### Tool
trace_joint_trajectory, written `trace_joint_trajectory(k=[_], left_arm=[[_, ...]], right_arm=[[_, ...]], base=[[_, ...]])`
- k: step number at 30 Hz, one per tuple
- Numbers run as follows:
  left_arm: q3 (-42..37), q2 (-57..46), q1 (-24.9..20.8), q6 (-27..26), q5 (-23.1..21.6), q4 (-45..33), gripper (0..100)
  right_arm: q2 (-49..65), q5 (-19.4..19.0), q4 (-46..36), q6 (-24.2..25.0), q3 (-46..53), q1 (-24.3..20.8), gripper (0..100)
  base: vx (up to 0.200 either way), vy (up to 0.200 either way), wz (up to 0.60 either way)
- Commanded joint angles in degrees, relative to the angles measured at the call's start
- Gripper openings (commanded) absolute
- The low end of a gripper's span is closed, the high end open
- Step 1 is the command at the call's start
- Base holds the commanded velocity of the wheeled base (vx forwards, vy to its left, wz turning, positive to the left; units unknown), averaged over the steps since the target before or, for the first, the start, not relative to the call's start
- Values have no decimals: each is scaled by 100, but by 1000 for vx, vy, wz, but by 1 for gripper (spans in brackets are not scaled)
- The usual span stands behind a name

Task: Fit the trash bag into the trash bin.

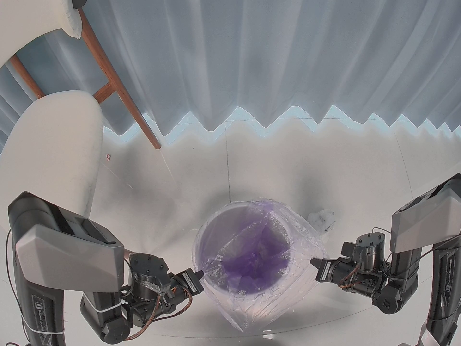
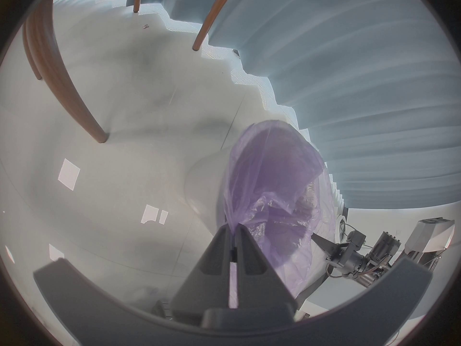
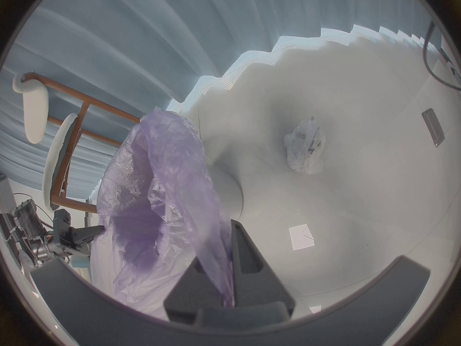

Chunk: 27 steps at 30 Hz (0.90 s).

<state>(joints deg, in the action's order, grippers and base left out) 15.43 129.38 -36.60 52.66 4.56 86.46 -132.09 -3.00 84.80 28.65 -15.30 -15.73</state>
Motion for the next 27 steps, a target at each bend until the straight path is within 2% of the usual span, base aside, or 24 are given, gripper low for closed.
trace_joint_trajectory(k=[1, 6, 10, 13, 19, 23, 27], left_arm=[[-295, -378, 39, -2, 1, 3, 0], [-568, -150, 302, -81, 71, -6, 0], [-471, 307, 663, -98, 230, 3, 0], [-383, 474, 724, -195, 274, 3, 0], [153, 1054, 478, -881, 643, 3, 0], [162, 1089, 74, -951, 651, 3, 0], [30, 1081, -85, -1039, 687, 3, 0]], right_arm=[[-72, 10, 2, 0, 1, -1, 0], [-116, 10, 10, -8, -17, -1, 0], [-204, 80, 10, -17, -70, 8, 0], [-239, 115, 10, -26, -114, 26, 0], [-555, 186, -51, -43, -703, 105, 0], [-546, 212, -60, -70, -632, -18, 0], [-450, 194, -33, -96, -325, -106, 0]], base=[[0, 0, 0], [0, 0, 0], [0, 0, 0], [0, 0, 0], [0, 0, 0], [0, 0, 0], [0, 0, 0]])
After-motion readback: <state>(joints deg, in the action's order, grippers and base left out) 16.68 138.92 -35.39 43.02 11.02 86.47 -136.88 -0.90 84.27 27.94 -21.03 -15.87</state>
